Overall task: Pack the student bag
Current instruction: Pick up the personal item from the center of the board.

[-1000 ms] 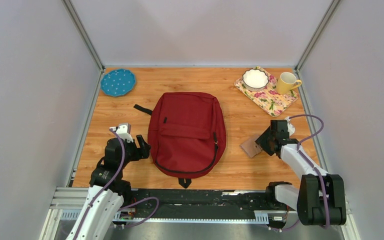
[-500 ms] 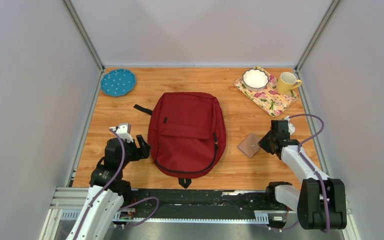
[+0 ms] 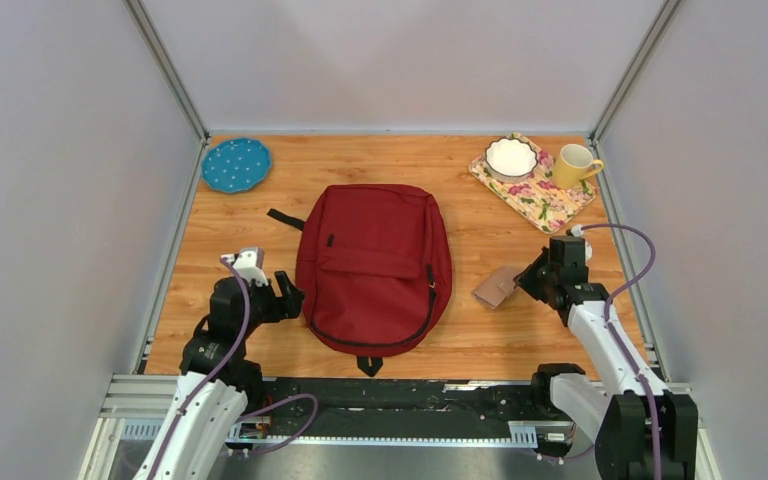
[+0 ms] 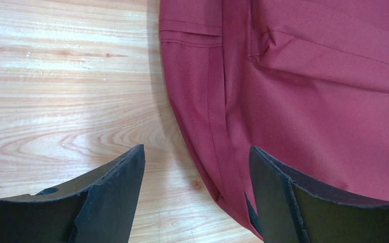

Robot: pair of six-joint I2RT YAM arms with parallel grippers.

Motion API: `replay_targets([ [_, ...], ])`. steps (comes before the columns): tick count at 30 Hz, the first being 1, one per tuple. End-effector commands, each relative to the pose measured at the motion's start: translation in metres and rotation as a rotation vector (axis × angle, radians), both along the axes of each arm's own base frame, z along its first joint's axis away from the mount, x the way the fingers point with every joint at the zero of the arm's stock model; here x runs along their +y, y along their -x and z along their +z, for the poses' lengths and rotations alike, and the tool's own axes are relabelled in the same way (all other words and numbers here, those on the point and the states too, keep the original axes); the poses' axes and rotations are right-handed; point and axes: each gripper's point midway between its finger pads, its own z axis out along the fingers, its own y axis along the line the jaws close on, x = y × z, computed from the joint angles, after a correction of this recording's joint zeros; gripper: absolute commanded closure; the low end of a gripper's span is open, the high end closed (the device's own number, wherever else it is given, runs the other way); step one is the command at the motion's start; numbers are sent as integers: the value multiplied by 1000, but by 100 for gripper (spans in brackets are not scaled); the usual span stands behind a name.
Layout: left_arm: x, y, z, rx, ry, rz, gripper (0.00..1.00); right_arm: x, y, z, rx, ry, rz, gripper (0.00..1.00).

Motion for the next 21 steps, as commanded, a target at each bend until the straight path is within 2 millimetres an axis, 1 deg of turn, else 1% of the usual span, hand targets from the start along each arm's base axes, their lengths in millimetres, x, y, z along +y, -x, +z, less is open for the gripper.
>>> replay_targets([
  [1, -6, -7, 16, -78, 32, -21, 16, 4, -12, 37, -96, -9, 30, 100],
  [2, -6, -7, 18, -87, 33, -22, 14, 3, -13, 43, -111, -5, 34, 100],
  [4, -10, -9, 24, -114, 43, -42, 11, 4, -11, 47, -112, -6, 38, 100],
  [5, -11, -9, 27, -124, 48, -51, 11, 4, -12, 52, -125, -6, 44, 100],
  [8, -15, -8, 31, -147, 56, -75, 11, 7, -11, 61, -142, -16, 58, 100],
  [13, -24, -8, 43, -210, 75, -133, 11, 12, -7, 74, -173, -26, 93, 100],
  [14, -30, -6, 50, -228, 87, -179, 10, 13, -6, 76, -178, -30, 100, 100],
  [16, -37, -6, 69, -240, 115, -204, 11, 17, -5, 81, -192, -43, 116, 100],
  [17, -46, -4, 93, -262, 182, -234, 11, 18, -4, 83, -197, -47, 123, 100],
  [18, -56, -4, 112, -312, 221, -284, 10, 21, -3, 88, -210, -56, 138, 100],
  [19, -65, -4, 118, -309, 252, -332, 10, 23, -3, 91, -218, -60, 147, 100],
  [20, -76, 3, 130, -319, 287, -411, 10, 24, -3, 92, -223, -63, 154, 100],
  [21, -81, 4, 136, -325, 303, -436, 10, 27, -2, 95, -230, -74, 173, 100],
])
